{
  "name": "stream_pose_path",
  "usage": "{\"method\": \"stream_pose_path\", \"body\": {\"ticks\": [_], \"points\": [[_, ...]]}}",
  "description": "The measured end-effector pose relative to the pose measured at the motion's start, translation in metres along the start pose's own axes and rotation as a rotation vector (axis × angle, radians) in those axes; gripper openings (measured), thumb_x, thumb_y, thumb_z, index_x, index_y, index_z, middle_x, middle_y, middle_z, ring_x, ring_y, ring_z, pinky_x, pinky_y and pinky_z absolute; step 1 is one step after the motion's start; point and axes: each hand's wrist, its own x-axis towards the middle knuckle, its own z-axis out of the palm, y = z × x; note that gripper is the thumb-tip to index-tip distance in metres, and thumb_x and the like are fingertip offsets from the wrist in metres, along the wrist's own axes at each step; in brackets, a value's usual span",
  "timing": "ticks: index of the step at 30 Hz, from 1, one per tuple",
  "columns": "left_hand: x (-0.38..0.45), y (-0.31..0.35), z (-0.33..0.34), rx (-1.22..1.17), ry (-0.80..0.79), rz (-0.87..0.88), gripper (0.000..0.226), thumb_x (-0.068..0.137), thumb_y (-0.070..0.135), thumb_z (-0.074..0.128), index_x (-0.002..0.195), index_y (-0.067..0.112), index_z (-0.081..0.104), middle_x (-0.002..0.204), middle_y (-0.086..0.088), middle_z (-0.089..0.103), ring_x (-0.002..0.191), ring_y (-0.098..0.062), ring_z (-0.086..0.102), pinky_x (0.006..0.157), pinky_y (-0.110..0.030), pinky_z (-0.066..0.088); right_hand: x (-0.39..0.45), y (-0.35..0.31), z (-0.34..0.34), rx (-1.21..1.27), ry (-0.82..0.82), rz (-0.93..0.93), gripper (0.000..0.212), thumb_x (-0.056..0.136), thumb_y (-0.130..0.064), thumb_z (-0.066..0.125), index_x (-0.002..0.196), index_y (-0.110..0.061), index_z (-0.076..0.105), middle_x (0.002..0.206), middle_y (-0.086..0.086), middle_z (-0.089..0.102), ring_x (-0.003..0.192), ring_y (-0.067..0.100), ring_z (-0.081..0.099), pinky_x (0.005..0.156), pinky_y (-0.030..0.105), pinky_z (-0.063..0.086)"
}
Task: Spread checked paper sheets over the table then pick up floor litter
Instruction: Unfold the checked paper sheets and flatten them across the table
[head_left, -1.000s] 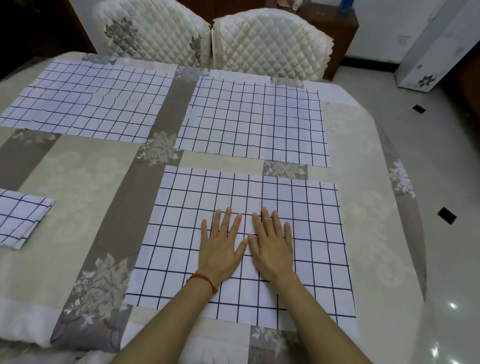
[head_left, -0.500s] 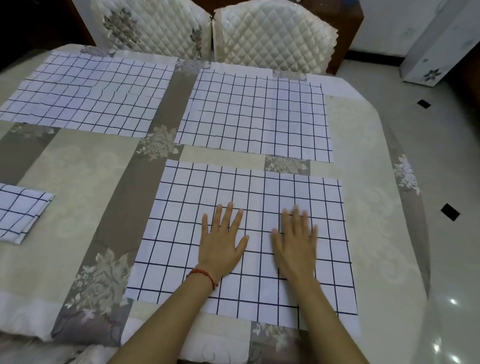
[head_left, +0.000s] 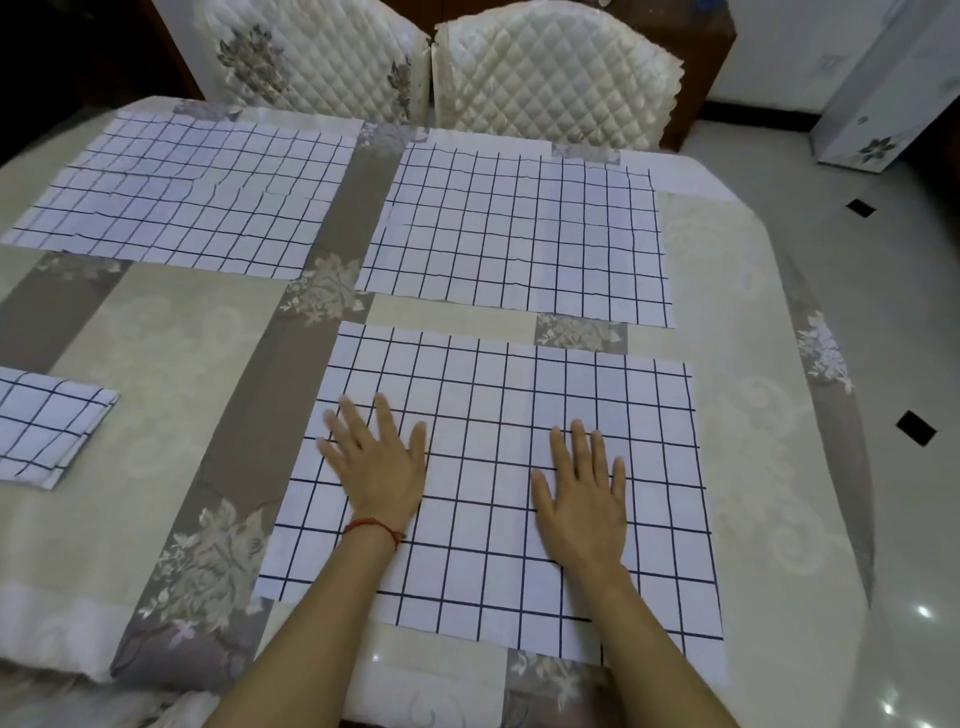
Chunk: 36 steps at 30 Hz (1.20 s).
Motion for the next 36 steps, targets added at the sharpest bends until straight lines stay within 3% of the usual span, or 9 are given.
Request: {"method": "stream_pose_path", "body": {"ticks": [2, 5, 7, 16, 18, 23, 27, 33, 36], "points": [[0.0, 0.037, 0.001, -0.033, 0.027, -0.001, 0.071, 0.091, 0.057, 0.023, 0.148, 0.018, 0.008, 0.157, -0.016, -0.004, 0.144, -0.035, -0.008, 0.114, -0.055, -0.004, 0.0, 0.0, 0.001, -0.005, 0.001, -0.002, 0.058, 0.095, -0.05, 0.019, 0.141, -0.035, -0.013, 0.151, -0.013, -0.021, 0.14, 0.008, -0.022, 0.117, 0.038, -0.016], [-0.008, 0.1, 0.018, 0.051, -0.077, 0.531, 0.061, 0.094, 0.052, 0.018, 0.146, 0.027, -0.001, 0.156, 0.0, -0.015, 0.144, -0.024, -0.015, 0.112, -0.05, -0.014, 0.001, 0.001, 0.003, -0.026, 0.01, 0.004, 0.058, 0.095, -0.052, 0.016, 0.14, -0.037, -0.016, 0.15, -0.014, -0.022, 0.14, 0.008, -0.023, 0.117, 0.038, -0.016], [-0.003, 0.112, 0.025, 0.131, -0.184, 0.693, 0.056, 0.096, 0.05, 0.014, 0.146, 0.03, -0.003, 0.158, 0.003, -0.012, 0.144, -0.02, -0.015, 0.113, -0.048, -0.015, 0.001, 0.001, 0.004, -0.032, 0.019, 0.004, 0.058, 0.094, -0.052, 0.016, 0.14, -0.037, -0.016, 0.151, -0.013, -0.021, 0.14, 0.008, -0.022, 0.117, 0.038, -0.014], [0.055, 0.009, -0.003, 0.077, -0.002, 0.183, 0.064, 0.094, 0.051, 0.017, 0.148, 0.019, 0.003, 0.158, -0.009, -0.003, 0.145, -0.029, -0.008, 0.116, -0.055, -0.004, 0.001, 0.001, 0.003, 0.001, 0.03, 0.005, 0.058, 0.095, -0.049, 0.023, 0.143, -0.036, -0.008, 0.151, -0.015, -0.018, 0.14, 0.007, -0.021, 0.118, 0.037, -0.014], [0.03, 0.023, -0.002, 0.088, 0.024, 0.232, 0.066, 0.093, 0.052, 0.015, 0.147, 0.016, 0.004, 0.158, -0.009, -0.001, 0.145, -0.03, -0.007, 0.115, -0.054, -0.003, 0.001, 0.001, 0.003, -0.018, 0.028, 0.009, 0.059, 0.095, -0.049, 0.023, 0.145, -0.035, -0.004, 0.152, -0.015, -0.018, 0.14, 0.006, -0.022, 0.117, 0.037, -0.014], [-0.066, 0.049, 0.023, 0.172, -0.12, 0.637, 0.062, 0.089, 0.054, 0.001, 0.145, 0.029, -0.003, 0.157, 0.001, -0.005, 0.14, -0.022, -0.02, 0.109, -0.053, -0.016, 0.001, 0.001, 0.004, -0.031, 0.016, 0.005, 0.059, 0.095, -0.052, 0.021, 0.141, -0.038, -0.013, 0.152, -0.014, -0.019, 0.139, 0.005, -0.023, 0.117, 0.036, -0.015], [-0.059, 0.003, 0.019, 0.141, -0.093, 0.517, 0.059, 0.093, 0.056, 0.014, 0.142, 0.035, -0.011, 0.156, 0.005, -0.012, 0.142, -0.022, -0.018, 0.112, -0.048, -0.017, 0.002, 0.001, 0.003, -0.021, 0.006, 0.002, 0.059, 0.095, -0.05, 0.021, 0.144, -0.037, -0.008, 0.156, -0.012, -0.013, 0.139, 0.005, -0.022, 0.117, 0.037, -0.014], [-0.055, -0.026, 0.009, 0.127, -0.055, 0.451, 0.07, 0.078, 0.065, -0.017, 0.142, 0.035, -0.013, 0.153, 0.006, -0.015, 0.143, -0.019, -0.016, 0.114, -0.046, -0.014, -0.003, -0.013, -0.006, -0.009, 0.015, 0.04, 0.057, 0.097, -0.045, 0.021, 0.148, -0.028, 0.001, 0.158, -0.003, -0.011, 0.144, 0.016, -0.017, 0.115, 0.041, -0.015], [-0.054, -0.025, 0.01, 0.13, -0.044, 0.446, 0.072, 0.077, 0.066, -0.018, 0.141, 0.035, -0.014, 0.153, 0.007, -0.016, 0.141, -0.018, -0.019, 0.114, -0.046, -0.013, -0.021, -0.03, -0.003, 0.051, 0.014, -0.113, 0.056, 0.097, -0.044, 0.022, 0.146, -0.031, -0.002, 0.151, -0.01, -0.019, 0.141, 0.01, -0.02, 0.115, 0.038, -0.015]]}}
